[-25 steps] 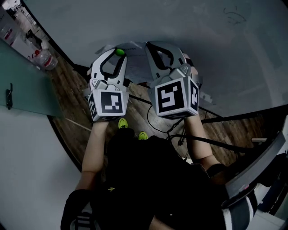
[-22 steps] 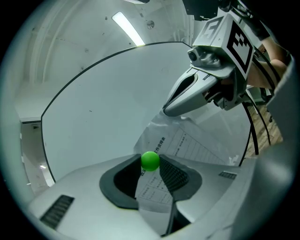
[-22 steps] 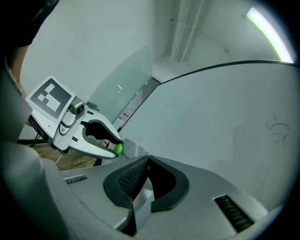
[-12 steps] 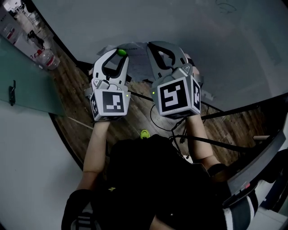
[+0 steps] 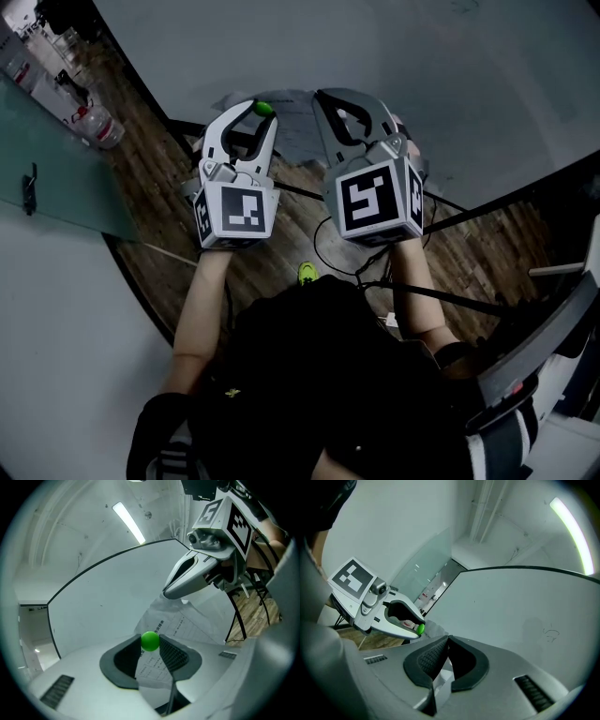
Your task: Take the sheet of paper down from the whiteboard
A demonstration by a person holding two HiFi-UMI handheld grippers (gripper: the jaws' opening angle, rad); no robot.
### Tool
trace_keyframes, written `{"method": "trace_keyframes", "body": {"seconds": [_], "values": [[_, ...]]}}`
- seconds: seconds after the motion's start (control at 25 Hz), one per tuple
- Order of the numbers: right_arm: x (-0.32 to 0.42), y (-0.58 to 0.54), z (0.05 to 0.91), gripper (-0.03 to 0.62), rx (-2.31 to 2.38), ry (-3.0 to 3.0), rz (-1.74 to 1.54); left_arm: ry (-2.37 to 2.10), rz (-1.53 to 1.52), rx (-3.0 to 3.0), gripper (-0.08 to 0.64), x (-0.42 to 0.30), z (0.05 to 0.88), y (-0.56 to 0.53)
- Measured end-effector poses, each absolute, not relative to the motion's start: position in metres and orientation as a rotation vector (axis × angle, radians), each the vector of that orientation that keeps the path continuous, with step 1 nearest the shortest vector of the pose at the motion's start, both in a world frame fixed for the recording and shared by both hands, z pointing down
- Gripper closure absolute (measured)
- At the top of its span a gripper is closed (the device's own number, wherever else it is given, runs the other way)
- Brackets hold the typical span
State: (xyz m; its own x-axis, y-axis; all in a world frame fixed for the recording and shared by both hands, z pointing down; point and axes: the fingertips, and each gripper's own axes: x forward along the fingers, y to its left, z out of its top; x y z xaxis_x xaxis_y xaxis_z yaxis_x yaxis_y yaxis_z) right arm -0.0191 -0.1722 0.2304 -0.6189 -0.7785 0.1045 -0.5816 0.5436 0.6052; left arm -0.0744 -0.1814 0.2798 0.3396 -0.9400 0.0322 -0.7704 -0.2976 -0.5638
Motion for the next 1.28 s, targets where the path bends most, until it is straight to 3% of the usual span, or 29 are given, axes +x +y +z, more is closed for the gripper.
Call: {"method": "trace_keyframes", "body": {"seconds": [1.28], "values": [[-0.033, -0.042, 0.254, 0.583, 1.187, -2.399, -0.612, 1.369, -0.448, -2.26, 0.423, -0.081, 0.301, -0.061]]}}
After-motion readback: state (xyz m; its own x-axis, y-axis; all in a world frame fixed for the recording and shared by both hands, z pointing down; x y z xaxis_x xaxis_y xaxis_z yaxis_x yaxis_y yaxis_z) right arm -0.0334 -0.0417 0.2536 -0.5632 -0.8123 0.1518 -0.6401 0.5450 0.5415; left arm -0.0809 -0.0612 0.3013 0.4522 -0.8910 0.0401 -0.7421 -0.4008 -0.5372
